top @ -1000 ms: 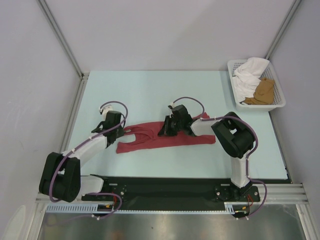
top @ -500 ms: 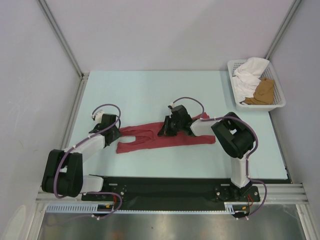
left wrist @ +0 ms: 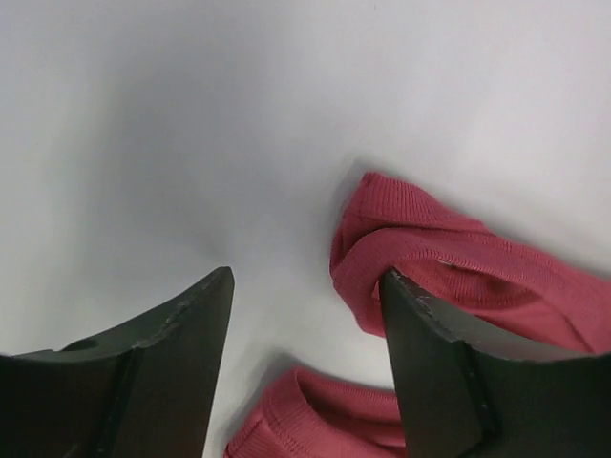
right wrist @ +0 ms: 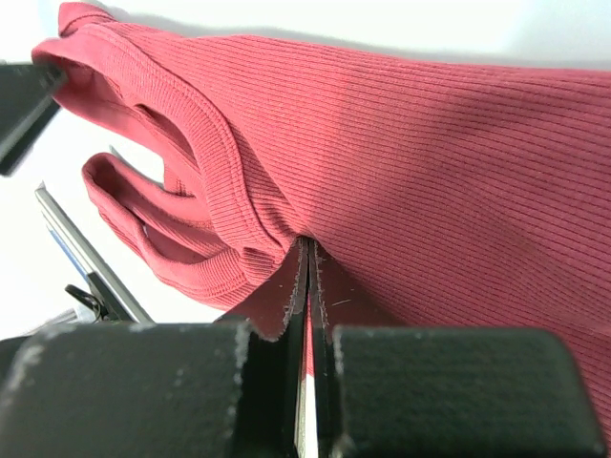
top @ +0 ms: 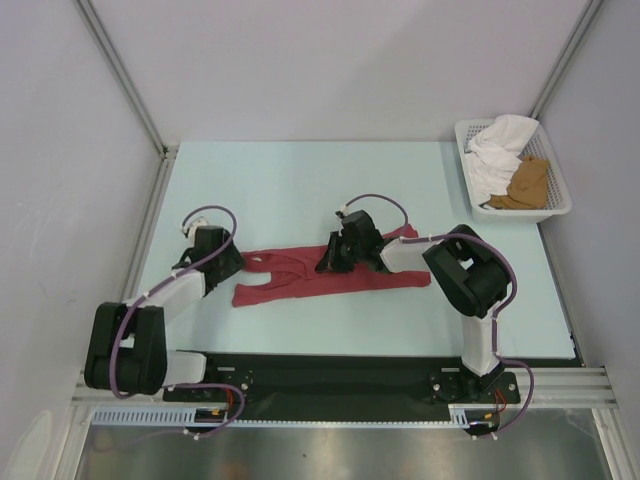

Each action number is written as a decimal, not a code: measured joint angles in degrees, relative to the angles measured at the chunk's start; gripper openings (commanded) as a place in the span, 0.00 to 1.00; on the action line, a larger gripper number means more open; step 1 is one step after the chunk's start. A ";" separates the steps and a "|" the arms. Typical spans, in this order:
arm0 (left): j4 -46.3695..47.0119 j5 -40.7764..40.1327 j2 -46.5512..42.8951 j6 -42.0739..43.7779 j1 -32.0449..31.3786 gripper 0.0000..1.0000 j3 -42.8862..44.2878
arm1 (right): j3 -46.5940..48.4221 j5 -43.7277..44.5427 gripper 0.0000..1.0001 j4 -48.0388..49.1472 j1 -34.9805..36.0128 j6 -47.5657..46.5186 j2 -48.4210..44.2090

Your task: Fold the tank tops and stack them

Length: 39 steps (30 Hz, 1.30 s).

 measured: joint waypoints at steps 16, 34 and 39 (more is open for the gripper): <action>-1.66 2.32 -19.91 -0.48 0.04 0.88 -5.77 | 1.09 0.70 0.01 -2.25 0.24 -0.33 -0.15; -5.29 -2.43 -32.48 -20.06 -31.28 0.81 -11.52 | 1.22 3.19 0.59 -17.64 -8.37 -8.28 -13.29; -4.68 -3.23 -28.63 -27.32 -32.33 0.82 -16.59 | 1.38 5.73 0.78 -21.94 -15.76 -10.95 -16.72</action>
